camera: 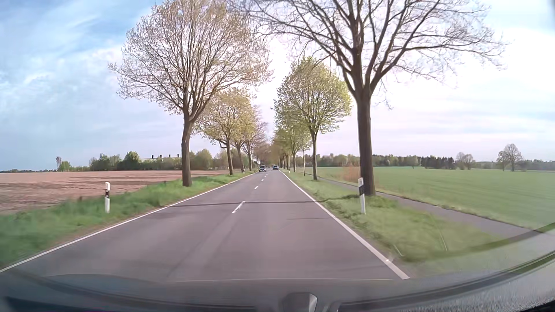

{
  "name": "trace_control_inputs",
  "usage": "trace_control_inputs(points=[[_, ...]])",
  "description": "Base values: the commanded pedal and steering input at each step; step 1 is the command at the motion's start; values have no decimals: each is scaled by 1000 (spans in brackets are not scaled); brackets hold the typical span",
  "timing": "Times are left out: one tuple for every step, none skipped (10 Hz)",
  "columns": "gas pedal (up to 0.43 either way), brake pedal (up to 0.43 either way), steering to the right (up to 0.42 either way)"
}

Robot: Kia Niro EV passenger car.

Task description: Follow the waypoints while adhering to traffic rules and regulations

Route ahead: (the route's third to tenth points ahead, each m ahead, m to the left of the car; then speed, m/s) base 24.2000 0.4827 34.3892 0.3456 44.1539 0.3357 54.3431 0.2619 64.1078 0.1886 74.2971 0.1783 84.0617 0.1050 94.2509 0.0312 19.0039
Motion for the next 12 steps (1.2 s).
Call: trace_control_inputs(points=[[150, 0, -5], [150, 0, -3], [150, 0, -3], [138, 0, -3], [138, 0, -3], [138, 0, -3], [130, 0, -3], [130, 0, -4], [130, 0, -4], [130, 0, -4], [118, 0, -4], [118, 0, -4]])
